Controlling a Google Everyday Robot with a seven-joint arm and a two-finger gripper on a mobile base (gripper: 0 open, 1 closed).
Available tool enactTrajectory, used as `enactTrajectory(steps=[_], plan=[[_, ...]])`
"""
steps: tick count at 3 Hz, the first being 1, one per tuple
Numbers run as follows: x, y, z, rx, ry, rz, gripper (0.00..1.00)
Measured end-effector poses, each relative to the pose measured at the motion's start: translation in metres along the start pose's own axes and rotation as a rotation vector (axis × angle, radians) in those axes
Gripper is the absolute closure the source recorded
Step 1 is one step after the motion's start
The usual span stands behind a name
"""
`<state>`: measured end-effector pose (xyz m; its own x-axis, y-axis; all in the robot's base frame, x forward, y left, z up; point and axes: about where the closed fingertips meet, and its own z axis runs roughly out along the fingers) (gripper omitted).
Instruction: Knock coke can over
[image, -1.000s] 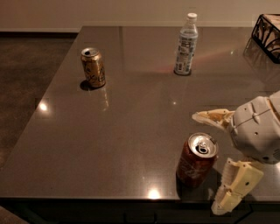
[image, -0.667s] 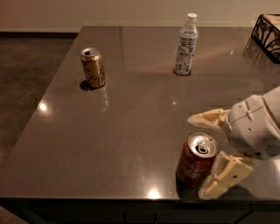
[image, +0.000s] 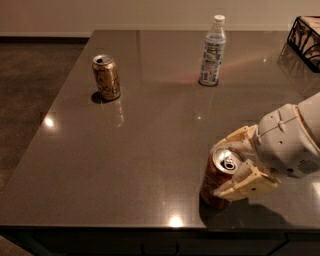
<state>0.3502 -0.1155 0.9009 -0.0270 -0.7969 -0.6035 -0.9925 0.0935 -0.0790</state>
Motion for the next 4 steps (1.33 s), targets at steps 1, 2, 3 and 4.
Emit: enactTrajectory(steps=[1,2,3,4], plan=[[-0.015,-0.01,-0.012,0.016,0.058,-0.005,0.85],[-0.032,-0.03,-0.022,0.009,0.173,-0.018,1.0],[-0.044,-0.05,-0.017,-0.019,0.333,-0.049,1.0],[-0.043,-0.075,-0.006,-0.027,0.482,-0.073,1.0]])
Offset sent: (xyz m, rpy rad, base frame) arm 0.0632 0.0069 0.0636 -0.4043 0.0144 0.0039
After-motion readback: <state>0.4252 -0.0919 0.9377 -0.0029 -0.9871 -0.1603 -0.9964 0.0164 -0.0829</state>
